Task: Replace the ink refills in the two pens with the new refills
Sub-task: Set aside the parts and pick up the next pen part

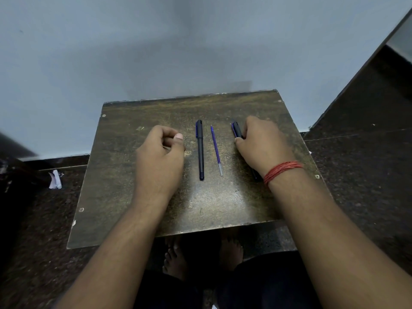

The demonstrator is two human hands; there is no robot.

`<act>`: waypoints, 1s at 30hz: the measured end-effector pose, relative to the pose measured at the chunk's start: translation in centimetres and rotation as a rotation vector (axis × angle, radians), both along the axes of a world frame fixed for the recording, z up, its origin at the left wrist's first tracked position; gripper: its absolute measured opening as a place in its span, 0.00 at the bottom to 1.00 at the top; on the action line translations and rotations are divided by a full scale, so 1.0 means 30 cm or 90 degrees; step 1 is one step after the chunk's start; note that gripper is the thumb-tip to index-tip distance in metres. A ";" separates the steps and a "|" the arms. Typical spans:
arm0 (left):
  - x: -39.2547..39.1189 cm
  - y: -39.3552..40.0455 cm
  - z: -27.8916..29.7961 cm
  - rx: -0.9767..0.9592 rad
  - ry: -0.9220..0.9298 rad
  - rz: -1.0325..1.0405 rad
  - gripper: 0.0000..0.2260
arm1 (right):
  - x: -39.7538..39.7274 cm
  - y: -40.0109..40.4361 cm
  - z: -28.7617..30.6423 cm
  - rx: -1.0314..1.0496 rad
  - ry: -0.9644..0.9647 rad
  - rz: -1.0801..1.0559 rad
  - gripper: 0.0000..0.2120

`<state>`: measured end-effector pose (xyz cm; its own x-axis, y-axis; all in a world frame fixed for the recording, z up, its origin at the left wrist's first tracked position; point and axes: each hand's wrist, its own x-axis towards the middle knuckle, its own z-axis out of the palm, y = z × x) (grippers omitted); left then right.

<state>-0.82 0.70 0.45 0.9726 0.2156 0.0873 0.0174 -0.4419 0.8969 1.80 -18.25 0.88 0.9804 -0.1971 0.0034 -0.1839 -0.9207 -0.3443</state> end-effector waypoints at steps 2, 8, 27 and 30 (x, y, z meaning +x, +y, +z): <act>0.000 -0.001 0.001 0.002 0.005 -0.002 0.03 | 0.001 0.000 0.000 0.001 0.003 0.000 0.09; -0.006 -0.008 -0.009 0.070 -0.001 -0.030 0.03 | -0.017 0.005 0.046 0.015 -0.118 0.002 0.13; -0.014 -0.079 -0.067 0.382 0.013 -0.057 0.04 | -0.017 0.048 0.030 0.165 -0.190 0.023 0.06; -0.009 -0.076 -0.068 0.348 0.015 -0.039 0.05 | -0.014 0.048 0.024 0.182 -0.192 0.023 0.06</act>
<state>-1.10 -1.57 -1.59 0.9850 0.0873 0.1490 -0.0063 -0.8440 0.5362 1.37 -16.80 1.60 0.9503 -0.1972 0.2409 -0.0054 -0.7840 -0.6207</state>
